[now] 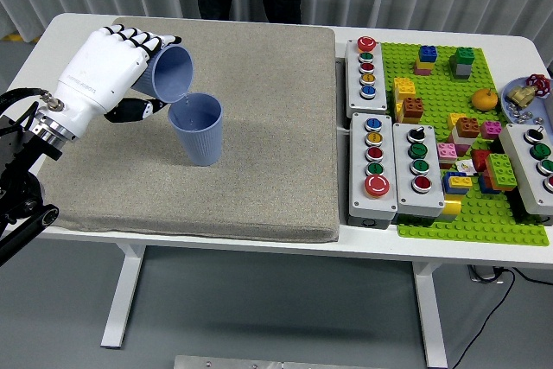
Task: Pick cup pour cup place
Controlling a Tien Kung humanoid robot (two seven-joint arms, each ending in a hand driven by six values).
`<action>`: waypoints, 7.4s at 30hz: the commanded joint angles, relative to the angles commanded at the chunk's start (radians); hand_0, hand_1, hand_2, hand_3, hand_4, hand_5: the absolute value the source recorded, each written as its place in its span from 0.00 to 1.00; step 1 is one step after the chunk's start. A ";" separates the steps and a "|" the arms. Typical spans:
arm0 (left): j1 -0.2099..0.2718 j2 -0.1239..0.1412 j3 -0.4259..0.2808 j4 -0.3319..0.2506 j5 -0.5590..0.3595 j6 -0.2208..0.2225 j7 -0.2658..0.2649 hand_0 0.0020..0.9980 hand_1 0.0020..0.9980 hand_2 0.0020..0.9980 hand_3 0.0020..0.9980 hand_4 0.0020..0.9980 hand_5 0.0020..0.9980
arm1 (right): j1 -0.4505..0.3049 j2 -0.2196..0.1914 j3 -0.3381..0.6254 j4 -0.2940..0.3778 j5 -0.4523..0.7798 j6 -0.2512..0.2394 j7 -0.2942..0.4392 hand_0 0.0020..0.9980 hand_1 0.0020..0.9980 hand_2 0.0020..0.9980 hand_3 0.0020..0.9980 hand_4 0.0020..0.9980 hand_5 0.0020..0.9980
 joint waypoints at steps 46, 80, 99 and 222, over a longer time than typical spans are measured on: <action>0.098 -0.392 -0.292 0.388 -1.197 -0.050 -0.349 0.50 0.53 0.56 0.56 0.61 0.00 | 0.011 0.011 0.011 0.000 -0.024 0.003 -0.004 0.75 0.72 0.74 0.64 0.18 0.42; 0.104 -0.471 -0.323 0.553 -1.127 -0.008 -0.426 0.48 0.55 0.56 0.56 0.65 0.03 | 0.011 0.014 0.012 0.000 -0.029 0.005 -0.006 0.75 0.72 0.74 0.64 0.19 0.42; 0.111 -0.470 -0.355 0.524 -0.982 -0.113 -0.362 0.77 0.81 0.98 1.00 0.94 0.40 | 0.008 0.015 0.013 0.000 -0.029 0.006 -0.006 0.75 0.72 0.74 0.64 0.19 0.42; 0.011 -0.401 -0.778 0.144 -1.219 -0.335 -0.242 0.80 0.82 0.96 1.00 0.95 1.00 | 0.005 0.012 0.017 0.000 -0.030 0.003 -0.003 0.75 0.72 0.73 0.64 0.19 0.41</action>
